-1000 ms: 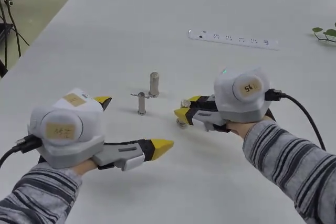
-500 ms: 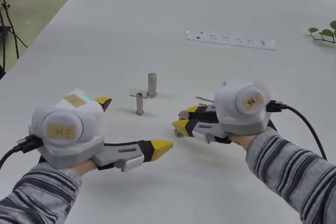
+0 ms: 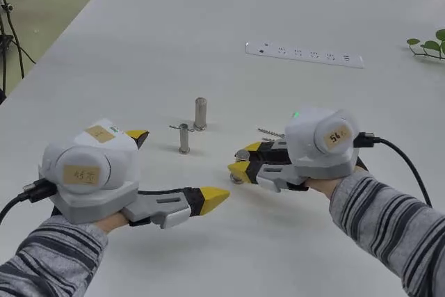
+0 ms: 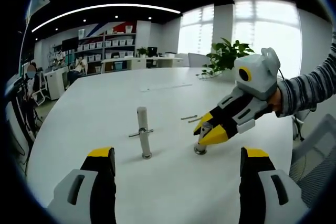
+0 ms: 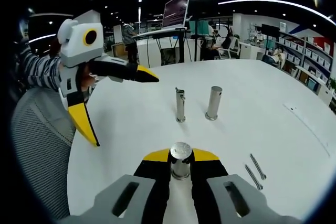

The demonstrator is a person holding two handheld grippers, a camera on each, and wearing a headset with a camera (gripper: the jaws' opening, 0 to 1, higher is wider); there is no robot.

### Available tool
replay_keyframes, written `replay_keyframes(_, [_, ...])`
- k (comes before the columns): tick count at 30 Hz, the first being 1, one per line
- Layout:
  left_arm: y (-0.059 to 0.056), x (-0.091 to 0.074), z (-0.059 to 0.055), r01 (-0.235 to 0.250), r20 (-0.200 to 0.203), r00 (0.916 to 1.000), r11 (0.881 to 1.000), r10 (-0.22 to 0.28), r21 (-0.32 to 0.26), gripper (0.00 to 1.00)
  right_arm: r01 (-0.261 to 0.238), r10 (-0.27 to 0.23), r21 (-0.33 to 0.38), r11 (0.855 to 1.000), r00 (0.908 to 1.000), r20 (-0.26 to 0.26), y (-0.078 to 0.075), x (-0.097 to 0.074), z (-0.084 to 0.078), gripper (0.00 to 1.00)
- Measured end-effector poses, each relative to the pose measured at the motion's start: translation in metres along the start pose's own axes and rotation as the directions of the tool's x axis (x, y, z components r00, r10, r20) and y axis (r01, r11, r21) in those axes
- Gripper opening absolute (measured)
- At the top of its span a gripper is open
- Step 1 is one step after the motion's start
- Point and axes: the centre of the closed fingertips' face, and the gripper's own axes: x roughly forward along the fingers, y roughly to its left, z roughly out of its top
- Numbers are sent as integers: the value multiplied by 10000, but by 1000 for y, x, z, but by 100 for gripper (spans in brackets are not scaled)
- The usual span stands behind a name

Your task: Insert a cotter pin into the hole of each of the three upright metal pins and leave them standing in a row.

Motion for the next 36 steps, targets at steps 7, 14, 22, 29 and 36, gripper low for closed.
replay_keyframes(7, [-1, 0, 0, 11, -30, 10000, 10000, -11, 9, 99, -119, 119, -20, 9999, 9999, -115, 1, 0, -1, 9])
replay_keyframes(14, [-3, -1, 0, 17, -47, 10000, 10000, -17, 58, 99, 149, -145, 277, 9995, 9998, -149, 1, 0, -2, 12])
replay_keyframes(22, [-3, -1, 2, 9, 50, 10000, 10000, -9, -49, 99, 206, -186, 543, 9983, 9991, -377, 0, -9, -6, 25])
replay_keyframes(29, [-2, -1, 4, -22, 113, 9999, 9999, 23, -119, 99, 336, -300, 536, 9980, 9973, -668, -8, -24, -14, 28])
replay_keyframes(36, [-2, -1, 4, -12, 118, 9999, 9999, 13, -118, 99, 488, -428, 457, 9978, 9914, -1233, -26, -39, -25, 28])
